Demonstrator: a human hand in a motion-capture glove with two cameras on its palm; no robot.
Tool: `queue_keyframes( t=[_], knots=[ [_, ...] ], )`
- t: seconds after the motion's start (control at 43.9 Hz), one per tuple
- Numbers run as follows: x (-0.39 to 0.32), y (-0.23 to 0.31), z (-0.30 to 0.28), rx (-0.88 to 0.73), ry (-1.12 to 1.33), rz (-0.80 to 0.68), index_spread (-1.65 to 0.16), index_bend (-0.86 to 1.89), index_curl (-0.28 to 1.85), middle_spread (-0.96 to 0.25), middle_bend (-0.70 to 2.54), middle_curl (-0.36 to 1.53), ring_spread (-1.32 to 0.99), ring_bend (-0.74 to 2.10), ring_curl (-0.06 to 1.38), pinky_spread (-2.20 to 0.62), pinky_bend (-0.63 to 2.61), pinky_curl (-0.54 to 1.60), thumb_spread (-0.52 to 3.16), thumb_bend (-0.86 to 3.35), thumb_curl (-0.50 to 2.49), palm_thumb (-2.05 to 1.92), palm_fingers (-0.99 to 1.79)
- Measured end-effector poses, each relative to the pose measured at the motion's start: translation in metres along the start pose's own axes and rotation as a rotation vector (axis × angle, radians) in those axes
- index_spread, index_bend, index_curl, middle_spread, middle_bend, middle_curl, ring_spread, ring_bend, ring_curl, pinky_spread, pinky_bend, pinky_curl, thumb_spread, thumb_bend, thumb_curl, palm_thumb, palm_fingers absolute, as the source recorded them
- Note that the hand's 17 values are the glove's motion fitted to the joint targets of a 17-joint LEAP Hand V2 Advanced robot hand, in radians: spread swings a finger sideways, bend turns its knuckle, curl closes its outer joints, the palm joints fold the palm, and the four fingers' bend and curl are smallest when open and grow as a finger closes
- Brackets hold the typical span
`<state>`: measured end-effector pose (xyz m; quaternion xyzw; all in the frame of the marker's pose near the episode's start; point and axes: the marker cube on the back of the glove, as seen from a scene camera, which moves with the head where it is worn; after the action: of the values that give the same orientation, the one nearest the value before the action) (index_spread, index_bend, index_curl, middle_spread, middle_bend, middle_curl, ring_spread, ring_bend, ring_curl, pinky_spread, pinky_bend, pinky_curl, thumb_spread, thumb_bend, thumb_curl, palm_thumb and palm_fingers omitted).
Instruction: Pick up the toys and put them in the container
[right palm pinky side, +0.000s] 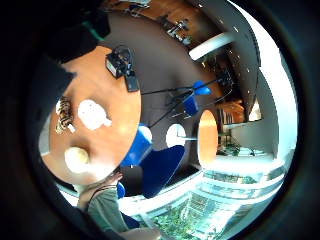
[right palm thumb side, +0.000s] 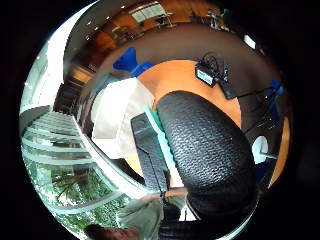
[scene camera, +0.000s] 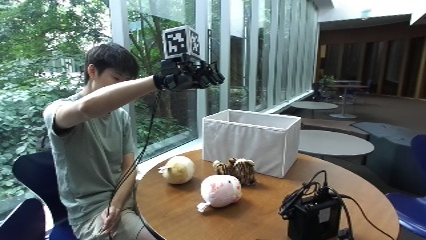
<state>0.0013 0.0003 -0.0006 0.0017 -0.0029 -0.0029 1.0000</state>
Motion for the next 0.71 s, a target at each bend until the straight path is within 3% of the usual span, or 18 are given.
queue_keyframes(
  t=[0.273,0.706],
  knots=[
    [-0.004,0.007,-0.009,0.017,0.007,-0.006,-0.20,0.15,0.09,-0.13,0.22,0.12,-0.14,0.43,0.13,-0.10,0.63,0.23,1.05,-0.08,0.01,-0.13,0.27],
    [-0.015,-0.027,0.024,-0.061,-0.039,0.021,-0.22,0.11,0.15,-0.16,0.25,0.23,-0.18,0.55,0.19,-0.11,0.73,0.30,1.29,-0.08,0.03,-0.14,0.15]
  ],
)
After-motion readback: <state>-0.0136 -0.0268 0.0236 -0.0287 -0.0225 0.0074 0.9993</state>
